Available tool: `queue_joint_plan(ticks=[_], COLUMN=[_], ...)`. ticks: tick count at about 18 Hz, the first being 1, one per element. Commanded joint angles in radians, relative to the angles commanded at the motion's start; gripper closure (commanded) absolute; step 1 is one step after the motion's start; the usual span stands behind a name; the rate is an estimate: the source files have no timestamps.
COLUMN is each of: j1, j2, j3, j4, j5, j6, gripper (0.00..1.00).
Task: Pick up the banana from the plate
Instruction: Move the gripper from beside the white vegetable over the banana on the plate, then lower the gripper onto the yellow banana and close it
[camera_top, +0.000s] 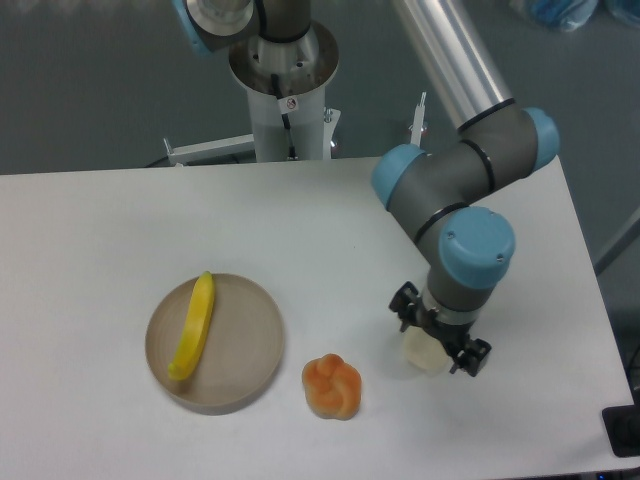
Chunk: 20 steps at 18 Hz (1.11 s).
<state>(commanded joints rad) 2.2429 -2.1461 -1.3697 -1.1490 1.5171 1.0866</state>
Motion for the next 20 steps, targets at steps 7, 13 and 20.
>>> queue_joint_plan(ticks=[7, 13, 20], j1=[-0.239, -0.325, -0.359], j2=[0.011, 0.002, 0.005], j3=[-0.071, -0.095, -0.167], j4=[0.014, 0.014, 0.015], j5=[-0.003, -0.012, -0.009], j6=[-0.316, -0.439, -0.576], gripper=[0.0, 0.0, 0.0])
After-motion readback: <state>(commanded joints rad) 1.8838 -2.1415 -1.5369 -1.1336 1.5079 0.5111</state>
